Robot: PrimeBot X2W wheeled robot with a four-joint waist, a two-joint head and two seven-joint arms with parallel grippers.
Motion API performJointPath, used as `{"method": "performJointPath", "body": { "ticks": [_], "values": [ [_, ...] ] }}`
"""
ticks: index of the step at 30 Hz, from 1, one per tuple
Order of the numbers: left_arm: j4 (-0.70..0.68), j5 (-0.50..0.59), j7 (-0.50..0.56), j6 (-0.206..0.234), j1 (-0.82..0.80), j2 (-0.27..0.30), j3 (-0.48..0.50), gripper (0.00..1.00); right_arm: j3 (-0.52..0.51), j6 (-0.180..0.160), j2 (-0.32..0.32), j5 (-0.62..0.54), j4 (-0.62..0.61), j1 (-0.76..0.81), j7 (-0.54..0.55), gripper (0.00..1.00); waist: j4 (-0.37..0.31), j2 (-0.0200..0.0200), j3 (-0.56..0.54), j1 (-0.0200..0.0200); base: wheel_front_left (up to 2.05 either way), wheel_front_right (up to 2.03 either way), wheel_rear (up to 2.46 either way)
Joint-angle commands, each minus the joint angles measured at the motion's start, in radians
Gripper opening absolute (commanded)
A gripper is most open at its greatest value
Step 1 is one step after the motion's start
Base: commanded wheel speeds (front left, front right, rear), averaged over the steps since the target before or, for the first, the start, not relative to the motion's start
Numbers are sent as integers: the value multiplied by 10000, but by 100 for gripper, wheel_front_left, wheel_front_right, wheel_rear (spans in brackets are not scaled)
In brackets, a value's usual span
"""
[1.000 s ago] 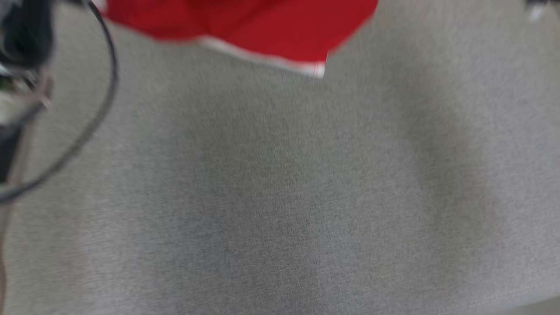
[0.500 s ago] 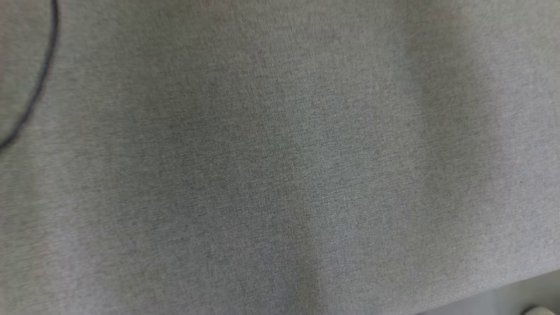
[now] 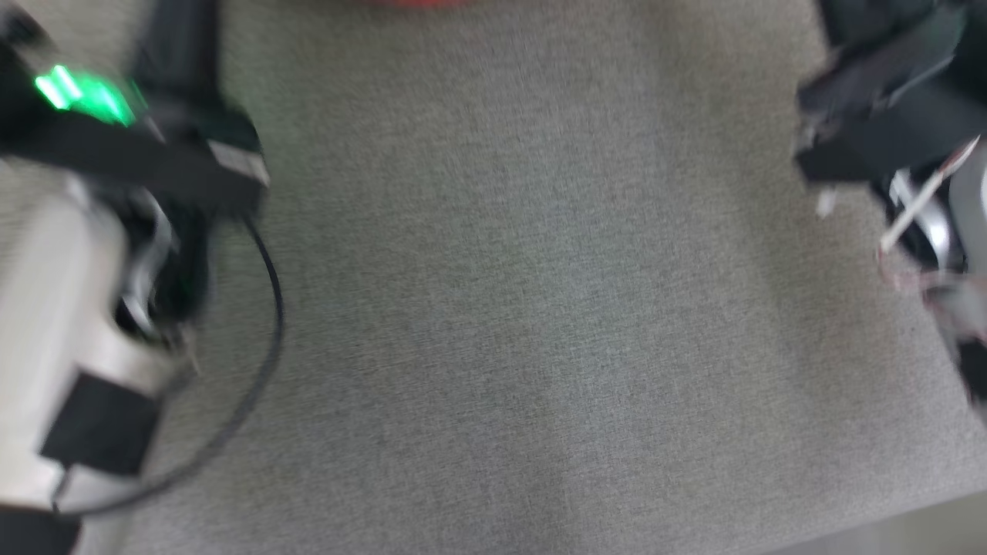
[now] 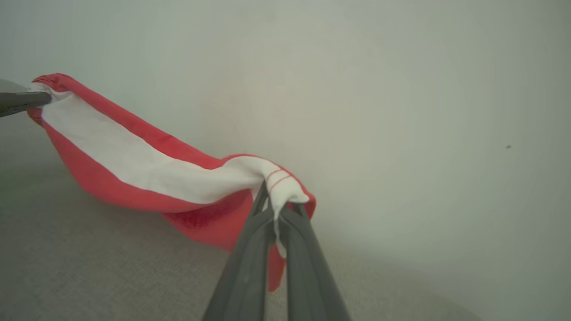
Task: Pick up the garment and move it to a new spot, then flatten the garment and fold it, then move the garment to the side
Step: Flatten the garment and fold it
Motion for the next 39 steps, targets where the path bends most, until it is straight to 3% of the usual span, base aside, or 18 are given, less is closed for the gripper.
{"method": "performJointPath", "body": {
  "ticks": [1,12,18,26,33,39],
  "values": [
    [-30,-173,246,-25,493,86,-123,0,16,-25,-143,392,-206,470,397,0,426,-2,-769,1,0,0,0],
    [98,-1398,1731,479,4483,39,-1146,0,-776,-25,-1404,2142,-2020,4610,3878,0,964,-2,-3006,1,0,0,0],
    [195,-1817,2427,738,6064,210,-1624,0,-1063,-25,-1623,3109,-2728,7352,5197,0,1160,-2,-4336,1,0,0,0],
    [-520,-2232,3153,1238,7693,622,-1960,0,-1649,-25,-1496,3386,-3224,9914,5984,0,1229,-2,-5307,1,0,0,0],
    [-1032,-1827,3665,1860,8620,980,-2598,0,-1911,-25,-1208,4059,-3767,11561,6400,0,1368,-2,-5584,1,0,0,0],
    [-1558,-1833,3748,2149,8730,1042,-2595,0,-2699,-25,-1331,3697,-4465,12019,6346,0,1500,-2,-5571,1,0,0,0]
  ]
}}
